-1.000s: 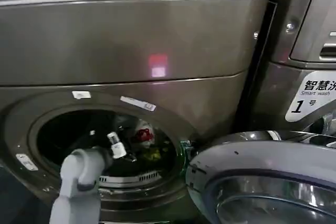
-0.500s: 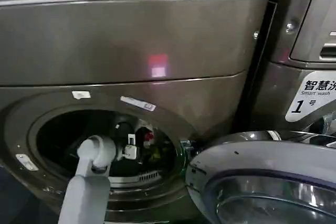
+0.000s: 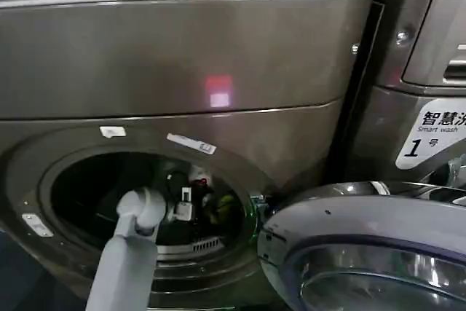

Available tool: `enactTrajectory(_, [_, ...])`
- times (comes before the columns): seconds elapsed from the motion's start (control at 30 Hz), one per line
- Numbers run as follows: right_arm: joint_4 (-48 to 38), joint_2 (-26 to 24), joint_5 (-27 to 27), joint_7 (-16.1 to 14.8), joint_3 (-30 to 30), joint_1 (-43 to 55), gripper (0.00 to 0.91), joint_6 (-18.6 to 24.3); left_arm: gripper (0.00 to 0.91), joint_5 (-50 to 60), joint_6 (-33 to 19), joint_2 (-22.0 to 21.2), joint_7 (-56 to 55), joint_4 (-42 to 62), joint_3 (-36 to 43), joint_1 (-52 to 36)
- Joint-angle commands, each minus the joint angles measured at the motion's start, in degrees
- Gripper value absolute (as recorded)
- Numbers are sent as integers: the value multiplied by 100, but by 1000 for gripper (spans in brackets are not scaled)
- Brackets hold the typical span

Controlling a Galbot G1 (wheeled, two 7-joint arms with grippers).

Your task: Grasp the clothes from the dryer.

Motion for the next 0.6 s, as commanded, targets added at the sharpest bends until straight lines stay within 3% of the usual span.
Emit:
enactTrajectory(0.03, [154, -5, 32, 0, 34, 10, 907, -52, 907, -203, 307, 30, 29, 479, 16, -56])
enactTrajectory(0.6, [289, 86, 147, 20, 118, -37, 907, -70, 907, -1093, 497, 102, 32, 1241, 62, -250])
